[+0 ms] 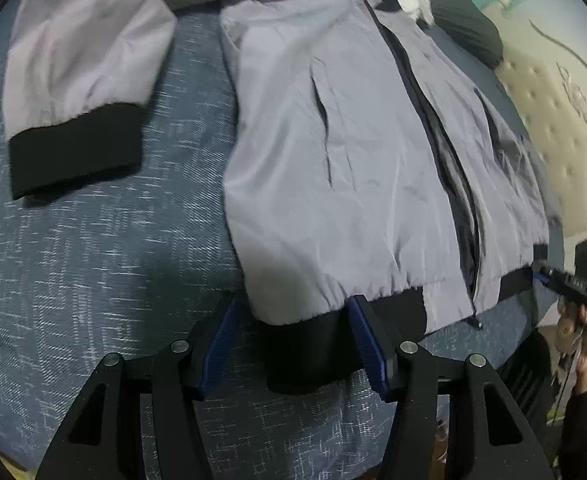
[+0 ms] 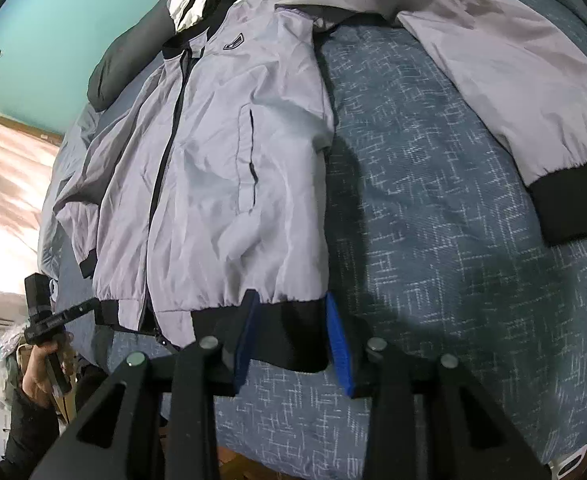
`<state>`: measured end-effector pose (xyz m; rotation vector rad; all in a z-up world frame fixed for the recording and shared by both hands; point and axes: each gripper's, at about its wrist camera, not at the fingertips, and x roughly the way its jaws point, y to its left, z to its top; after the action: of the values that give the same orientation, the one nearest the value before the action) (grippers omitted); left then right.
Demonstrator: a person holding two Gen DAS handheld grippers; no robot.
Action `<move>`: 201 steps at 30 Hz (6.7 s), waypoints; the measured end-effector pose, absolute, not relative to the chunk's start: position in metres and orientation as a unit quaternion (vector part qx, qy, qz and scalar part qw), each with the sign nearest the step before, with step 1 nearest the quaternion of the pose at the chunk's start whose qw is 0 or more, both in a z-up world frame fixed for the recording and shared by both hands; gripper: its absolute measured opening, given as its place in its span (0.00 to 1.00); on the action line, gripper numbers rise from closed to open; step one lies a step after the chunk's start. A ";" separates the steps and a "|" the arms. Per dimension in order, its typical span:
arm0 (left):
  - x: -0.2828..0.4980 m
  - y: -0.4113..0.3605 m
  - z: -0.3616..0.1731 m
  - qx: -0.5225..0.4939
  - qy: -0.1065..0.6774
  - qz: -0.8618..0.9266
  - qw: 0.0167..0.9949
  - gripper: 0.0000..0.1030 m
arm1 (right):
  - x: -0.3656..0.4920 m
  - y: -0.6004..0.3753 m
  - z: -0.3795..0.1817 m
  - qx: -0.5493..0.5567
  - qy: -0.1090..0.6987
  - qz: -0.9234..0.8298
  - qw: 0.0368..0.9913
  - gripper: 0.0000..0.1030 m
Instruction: Fold clothes
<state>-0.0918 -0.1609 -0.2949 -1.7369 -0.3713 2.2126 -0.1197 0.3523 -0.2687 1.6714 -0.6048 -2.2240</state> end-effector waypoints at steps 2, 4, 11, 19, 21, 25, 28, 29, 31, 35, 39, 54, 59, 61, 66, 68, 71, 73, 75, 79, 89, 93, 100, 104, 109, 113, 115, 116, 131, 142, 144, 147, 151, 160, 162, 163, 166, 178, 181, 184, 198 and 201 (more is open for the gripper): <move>-0.091 -0.156 -0.295 -0.605 -0.117 0.772 0.155 0.32 | -0.120 0.352 -0.268 0.581 -0.210 -0.773 0.146 0.33; -0.091 -0.154 -0.291 -0.599 -0.105 0.778 0.161 0.20 | -0.120 0.350 -0.267 0.581 -0.208 -0.773 0.147 0.33; -0.086 -0.156 -0.264 -0.574 -0.071 0.799 0.166 0.13 | -0.122 0.344 -0.266 0.582 -0.201 -0.773 0.152 0.33; -0.074 -0.186 -0.261 -0.585 -0.086 0.792 0.153 0.13 | -0.120 0.340 -0.264 0.581 -0.199 -0.773 0.161 0.33; -0.072 -0.185 -0.265 -0.590 -0.088 0.789 0.148 0.13 | -0.120 0.340 -0.263 0.580 -0.195 -0.775 0.158 0.33; -0.068 -0.180 -0.270 -0.589 -0.096 0.789 0.145 0.15 | -0.117 0.350 -0.244 0.561 -0.187 -0.794 0.140 0.33; -0.066 -0.183 -0.259 -0.576 -0.100 0.798 0.149 0.19 | -0.117 0.349 -0.224 0.547 -0.177 -0.807 0.137 0.33; -0.065 -0.184 -0.253 -0.568 -0.099 0.804 0.146 0.21 | -0.118 0.345 -0.218 0.543 -0.173 -0.810 0.142 0.33; -0.064 -0.188 -0.241 -0.554 -0.102 0.814 0.142 0.25 | -0.121 0.329 -0.209 0.539 -0.161 -0.812 0.157 0.34; -0.059 -0.190 -0.220 -0.532 -0.099 0.829 0.144 0.36 | -0.126 0.285 -0.200 0.543 -0.122 -0.806 0.202 0.46; -0.062 -0.178 -0.212 -0.523 -0.091 0.833 0.156 0.36 | -0.129 0.231 -0.209 0.558 -0.082 -0.789 0.244 0.48; -0.082 -0.151 -0.207 -0.501 -0.097 0.840 0.186 0.37 | -0.146 0.134 -0.269 0.608 -0.043 -0.753 0.247 0.48; -0.084 -0.143 -0.209 -0.502 -0.095 0.838 0.194 0.37 | -0.150 0.127 -0.293 0.623 -0.008 -0.748 0.229 0.33; -0.084 -0.141 -0.209 -0.502 -0.096 0.837 0.197 0.37 | -0.152 0.128 -0.299 0.625 -0.007 -0.747 0.226 0.25; -0.085 -0.142 -0.211 -0.502 -0.098 0.836 0.198 0.37 | -0.152 0.133 -0.296 0.615 -0.004 -0.757 0.223 0.09; -0.085 -0.144 -0.211 -0.503 -0.100 0.836 0.197 0.37 | -0.151 0.137 -0.290 0.608 -0.008 -0.761 0.229 0.07; -0.086 -0.146 -0.212 -0.503 -0.103 0.836 0.195 0.37 | -0.148 0.140 -0.278 0.593 -0.022 -0.764 0.252 0.06; -0.087 -0.147 -0.213 -0.503 -0.108 0.835 0.194 0.37 | -0.148 0.139 -0.272 0.589 -0.031 -0.762 0.270 0.06; -0.088 -0.147 -0.213 -0.503 -0.114 0.834 0.195 0.38 | -0.149 0.132 -0.266 0.584 -0.036 -0.759 0.286 0.06; -0.088 -0.141 -0.214 -0.508 -0.116 0.830 0.198 0.39 | -0.153 0.108 -0.263 0.580 -0.033 -0.755 0.305 0.06; -0.101 -0.107 -0.216 -0.517 -0.114 0.820 0.216 0.40 | -0.161 0.102 -0.283 0.602 -0.074 -0.729 0.317 0.11; -0.104 -0.088 -0.218 -0.522 -0.109 0.814 0.229 0.40 | -0.156 0.150 -0.244 0.561 -0.097 -0.760 0.313 0.20; -0.104 -0.054 -0.225 -0.534 -0.094 0.802 0.252 0.40 | -0.158 0.258 -0.214 0.528 -0.120 -0.812 0.218 0.37; -0.106 -0.038 -0.232 -0.543 -0.089 0.794 0.259 0.40 | -0.151 0.298 -0.227 0.541 -0.132 -0.811 0.178 0.38; -0.108 -0.028 -0.234 -0.551 -0.080 0.790 0.258 0.40 | -0.143 0.301 -0.251 0.560 -0.141 -0.793 0.191 0.39; -0.107 -0.028 -0.227 -0.547 -0.074 0.793 0.255 0.40 | -0.144 0.295 -0.272 0.581 -0.138 -0.778 0.197 0.39; -0.107 -0.033 -0.221 -0.544 -0.075 0.796 0.253 0.40 | -0.145 0.297 -0.284 0.593 -0.147 -0.768 0.191 0.39; -0.107 -0.036 -0.219 -0.543 -0.075 0.798 0.250 0.40 | -0.144 0.298 -0.289 0.597 -0.151 -0.765 0.189 0.39; -0.111 -0.106 -0.215 -0.545 -0.087 0.811 0.196 0.40 | -0.128 0.329 -0.290 0.597 -0.166 -0.769 0.157 0.12; -0.104 -0.178 -0.247 -0.586 -0.087 0.796 0.125 0.40 | -0.131 0.338 -0.286 0.595 -0.162 -0.773 0.148 0.12; -0.102 -0.184 -0.259 -0.597 -0.099 0.786 0.126 0.40 | -0.131 0.338 -0.286 0.595 -0.159 -0.773 0.150 0.12; -0.099 -0.187 -0.274 -0.609 -0.107 0.775 0.127 0.40 | -0.130 0.337 -0.286 0.596 -0.154 -0.774 0.151 0.12; -0.094 -0.184 -0.284 -0.614 -0.109 0.770 0.138 0.40 | -0.129 0.338 -0.284 0.597 -0.154 -0.773 0.153 0.12; -0.094 -0.161 -0.285 -0.604 -0.084 0.776 0.161 0.08 | -0.131 0.333 -0.290 0.602 -0.154 -0.769 0.151 0.12; -0.096 -0.158 -0.284 -0.605 -0.086 0.774 0.164 0.08 | -0.131 0.335 -0.291 0.601 -0.155 -0.769 0.152 0.12; -0.097 -0.157 -0.284 -0.606 -0.088 0.773 0.166 0.08 | -0.131 0.335 -0.291 0.601 -0.156 -0.769 0.153 0.12; -0.098 -0.153 -0.278 -0.603 -0.093 0.774 0.172 0.08 | -0.130 0.337 -0.292 0.601 -0.156 -0.769 0.154 0.13; -0.087 -0.184 -0.261 -0.589 -0.111 0.787 0.148 0.30 | -0.119 0.346 -0.254 0.575 -0.145 -0.791 0.149 0.27; -0.088 -0.189 -0.254 -0.580 -0.112 0.794 0.143 0.31 | -0.121 0.338 -0.233 0.553 -0.152 -0.803 0.160 0.28; -0.090 -0.191 -0.249 -0.573 -0.117 0.798 0.143 0.31 | -0.124 0.307 -0.227 0.553 -0.159 -0.790 0.212 0.35; -0.099 -0.185 -0.228 -0.553 -0.120 0.810 0.153 0.38 | -0.150 0.119 -0.297 0.629 -0.127 -0.693 0.327 0.38; -0.100 -0.190 -0.229 -0.552 -0.123 0.810 0.151 0.38 | -0.153 0.113 -0.310 0.643 -0.121 -0.689 0.311 0.38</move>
<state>-0.0996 -0.1900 -0.2286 -1.5857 -0.3541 2.3269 -0.1528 0.1131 -0.3103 1.6974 -0.3202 -1.8200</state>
